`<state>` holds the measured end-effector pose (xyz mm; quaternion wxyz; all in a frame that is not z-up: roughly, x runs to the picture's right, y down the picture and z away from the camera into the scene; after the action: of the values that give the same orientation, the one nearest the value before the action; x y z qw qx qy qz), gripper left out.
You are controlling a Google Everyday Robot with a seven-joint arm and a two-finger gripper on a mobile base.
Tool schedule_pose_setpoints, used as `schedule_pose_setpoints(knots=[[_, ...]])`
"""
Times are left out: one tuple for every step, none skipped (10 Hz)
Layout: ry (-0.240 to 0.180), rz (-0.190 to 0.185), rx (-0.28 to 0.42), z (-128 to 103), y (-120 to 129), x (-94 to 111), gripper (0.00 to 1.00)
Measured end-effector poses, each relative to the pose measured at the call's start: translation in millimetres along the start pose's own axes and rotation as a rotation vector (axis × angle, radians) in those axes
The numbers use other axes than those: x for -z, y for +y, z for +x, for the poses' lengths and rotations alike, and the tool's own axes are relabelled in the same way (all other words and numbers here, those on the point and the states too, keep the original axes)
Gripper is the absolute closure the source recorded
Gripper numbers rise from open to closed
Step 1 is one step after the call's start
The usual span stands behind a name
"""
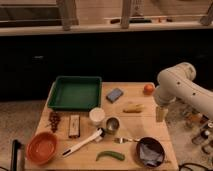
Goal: Place banana in tray
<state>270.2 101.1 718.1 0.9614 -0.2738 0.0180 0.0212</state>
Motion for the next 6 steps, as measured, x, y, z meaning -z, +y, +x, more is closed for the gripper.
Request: schedule_pose_setpoints(knots=[[-0.001,0.002,0.0,0,0,-1,0.2],[-0.001,0.004,-0.001,0,-2,-2,0.2],[-0.007,0.005,0.007,-5,-9,-8,0.2],[-0.014,0.007,0.018,-11,-20,-20,0.2],[-0.018,0.009,0.022,-14,-26,-26,0.2],[-0.02,0.01,0.026,-15,-28,-29,0.2]])
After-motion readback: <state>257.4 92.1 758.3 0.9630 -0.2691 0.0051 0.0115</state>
